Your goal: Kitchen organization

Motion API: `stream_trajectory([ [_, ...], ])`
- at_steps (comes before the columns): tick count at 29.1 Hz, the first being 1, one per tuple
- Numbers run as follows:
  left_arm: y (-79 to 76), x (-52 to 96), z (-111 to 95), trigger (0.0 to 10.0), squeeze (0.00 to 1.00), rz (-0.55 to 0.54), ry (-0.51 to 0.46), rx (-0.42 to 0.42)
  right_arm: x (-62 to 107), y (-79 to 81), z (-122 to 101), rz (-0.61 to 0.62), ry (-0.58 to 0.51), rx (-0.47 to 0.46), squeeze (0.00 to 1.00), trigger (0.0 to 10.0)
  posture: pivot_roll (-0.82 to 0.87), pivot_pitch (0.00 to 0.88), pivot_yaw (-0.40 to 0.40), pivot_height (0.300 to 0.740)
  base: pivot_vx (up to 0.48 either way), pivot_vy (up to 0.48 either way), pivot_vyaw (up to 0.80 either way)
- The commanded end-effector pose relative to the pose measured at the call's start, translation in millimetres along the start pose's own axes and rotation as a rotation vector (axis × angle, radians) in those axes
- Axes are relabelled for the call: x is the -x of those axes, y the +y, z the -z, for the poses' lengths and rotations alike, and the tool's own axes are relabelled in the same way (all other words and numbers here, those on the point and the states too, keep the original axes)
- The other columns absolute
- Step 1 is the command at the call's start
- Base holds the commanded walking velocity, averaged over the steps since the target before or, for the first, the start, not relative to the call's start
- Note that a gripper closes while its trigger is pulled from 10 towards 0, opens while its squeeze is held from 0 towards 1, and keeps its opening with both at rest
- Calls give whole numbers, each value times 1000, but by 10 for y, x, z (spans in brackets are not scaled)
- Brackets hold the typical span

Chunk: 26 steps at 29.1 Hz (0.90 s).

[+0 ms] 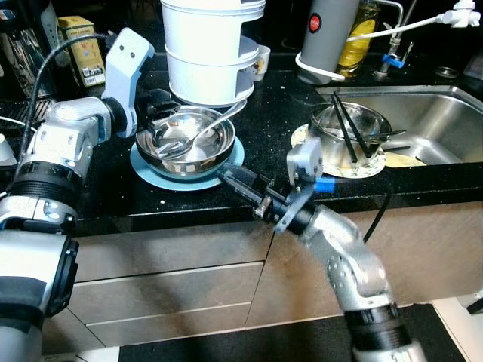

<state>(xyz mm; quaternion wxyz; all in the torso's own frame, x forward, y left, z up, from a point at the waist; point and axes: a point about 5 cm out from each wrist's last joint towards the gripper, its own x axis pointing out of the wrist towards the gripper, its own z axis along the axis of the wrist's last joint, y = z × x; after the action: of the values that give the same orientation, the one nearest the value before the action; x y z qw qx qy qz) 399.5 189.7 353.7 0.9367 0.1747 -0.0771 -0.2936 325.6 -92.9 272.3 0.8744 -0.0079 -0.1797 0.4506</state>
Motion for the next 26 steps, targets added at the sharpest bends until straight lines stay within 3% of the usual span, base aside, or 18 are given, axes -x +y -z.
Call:
stream_trajectory([
  [1, -52, -58, -51, 10000, 1000, 43, -8, -21, 7, -69, -16, 42, 36, 4, 0, 10000, 42, 144, -12, 740, 0, 0, 0],
  [6, -129, -134, -61, 10000, 1000, 119, -30, 21, 15, -197, -104, 97, 76, 32, 0, 10000, 41, 160, -7, 740, 0, 0, 0],
  [13, -213, -223, -45, 10000, 1000, 187, 15, -4, 18, -249, -151, 108, 126, -1, 0, 10000, 37, 173, 4, 740, 0, 0, 0],
  [14, -219, -235, -58, 10000, 412, 196, 18, 0, 21, -247, -158, 113, 134, -4, 0, 10000, 36, 177, 9, 740, 0, 0, 0],
  [15, -222, -242, -69, 10000, 0, 203, 21, 4, 25, -242, -165, 115, 138, -4, 0, 10000, 35, 181, 12, 740, 0, 0, 0],
  [26, -274, -275, 16, 10000, 0, 249, 91, -41, 46, -177, -184, 114, 158, -18, 0, 10000, 27, 199, 28, 740, 0, 0, 0],
])
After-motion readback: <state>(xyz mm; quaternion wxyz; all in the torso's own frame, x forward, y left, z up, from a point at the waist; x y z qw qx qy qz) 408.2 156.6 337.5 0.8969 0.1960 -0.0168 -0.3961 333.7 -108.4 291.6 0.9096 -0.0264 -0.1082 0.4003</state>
